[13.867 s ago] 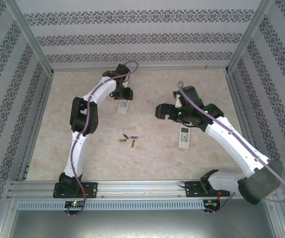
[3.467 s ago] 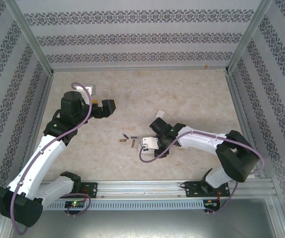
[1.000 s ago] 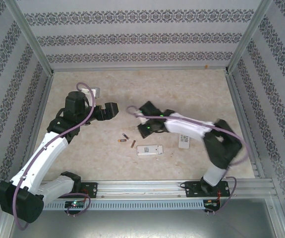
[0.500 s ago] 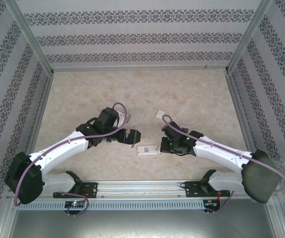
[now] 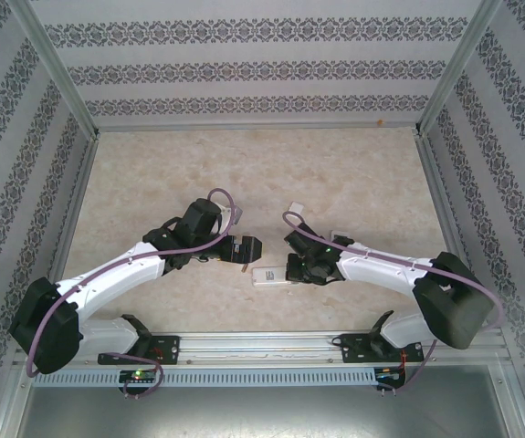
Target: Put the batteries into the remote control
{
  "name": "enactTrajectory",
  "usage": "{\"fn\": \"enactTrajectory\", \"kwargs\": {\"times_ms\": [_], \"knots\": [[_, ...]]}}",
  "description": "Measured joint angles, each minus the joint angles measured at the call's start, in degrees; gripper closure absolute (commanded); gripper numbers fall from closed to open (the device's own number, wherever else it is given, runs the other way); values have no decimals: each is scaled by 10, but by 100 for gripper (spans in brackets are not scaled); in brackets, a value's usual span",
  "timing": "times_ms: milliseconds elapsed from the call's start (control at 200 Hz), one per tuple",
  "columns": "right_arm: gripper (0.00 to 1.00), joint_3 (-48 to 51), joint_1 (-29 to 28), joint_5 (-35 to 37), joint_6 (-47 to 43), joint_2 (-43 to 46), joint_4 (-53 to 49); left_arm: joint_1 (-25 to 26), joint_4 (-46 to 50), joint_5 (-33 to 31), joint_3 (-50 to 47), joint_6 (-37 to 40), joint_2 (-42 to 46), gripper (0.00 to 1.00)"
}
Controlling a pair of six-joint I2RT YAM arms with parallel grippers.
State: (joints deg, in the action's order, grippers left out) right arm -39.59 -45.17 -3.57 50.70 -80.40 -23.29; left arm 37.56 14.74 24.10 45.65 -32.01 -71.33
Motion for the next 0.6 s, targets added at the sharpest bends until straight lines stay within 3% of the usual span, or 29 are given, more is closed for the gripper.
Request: {"fn": "enactTrajectory", "kwargs": {"times_ms": [245, 430, 599], "knots": [[83, -1, -1, -12, 3, -7, 3, 0, -2, -2, 0, 0, -6, 0], [82, -1, -1, -17, 6, -3, 2, 0, -5, -4, -4, -7, -12, 0], [75, -1, -1, -16, 7, 9, 2, 14, -9, -4, -18, -21, -23, 7]]}}
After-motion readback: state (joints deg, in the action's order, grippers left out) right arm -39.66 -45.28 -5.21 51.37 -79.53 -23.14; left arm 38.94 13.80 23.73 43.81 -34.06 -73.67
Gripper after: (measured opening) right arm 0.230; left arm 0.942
